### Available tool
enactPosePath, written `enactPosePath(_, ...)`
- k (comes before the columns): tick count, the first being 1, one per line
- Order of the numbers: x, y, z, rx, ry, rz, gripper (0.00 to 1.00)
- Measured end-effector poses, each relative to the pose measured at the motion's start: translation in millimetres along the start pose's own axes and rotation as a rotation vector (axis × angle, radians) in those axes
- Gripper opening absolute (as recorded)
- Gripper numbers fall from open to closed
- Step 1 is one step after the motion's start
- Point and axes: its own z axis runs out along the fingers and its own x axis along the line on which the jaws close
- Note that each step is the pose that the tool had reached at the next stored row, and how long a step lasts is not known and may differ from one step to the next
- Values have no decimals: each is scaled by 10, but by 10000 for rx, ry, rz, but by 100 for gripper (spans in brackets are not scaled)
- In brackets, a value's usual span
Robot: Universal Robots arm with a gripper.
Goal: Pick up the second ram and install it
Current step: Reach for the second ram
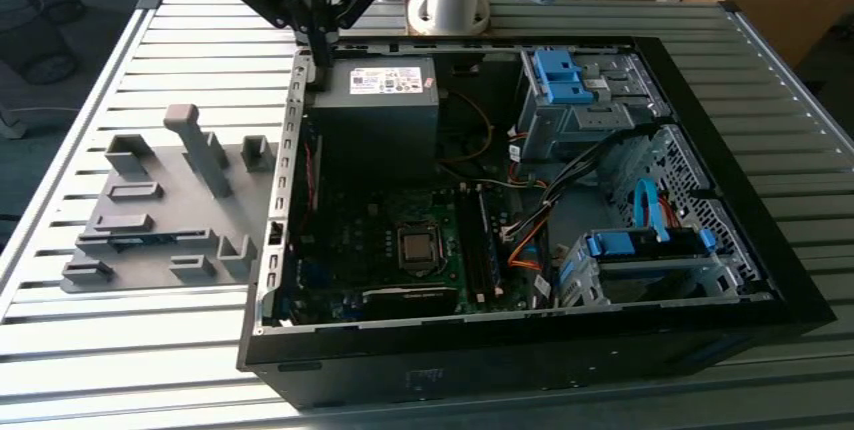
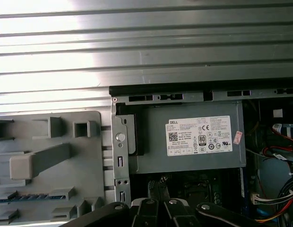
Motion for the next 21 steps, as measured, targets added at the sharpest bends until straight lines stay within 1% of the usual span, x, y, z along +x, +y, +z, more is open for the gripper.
enactPosePath(9, 34, -3, 1, 0, 0, 0, 11)
enactPosePath(21, 109, -9, 2, 0, 1, 0, 11)
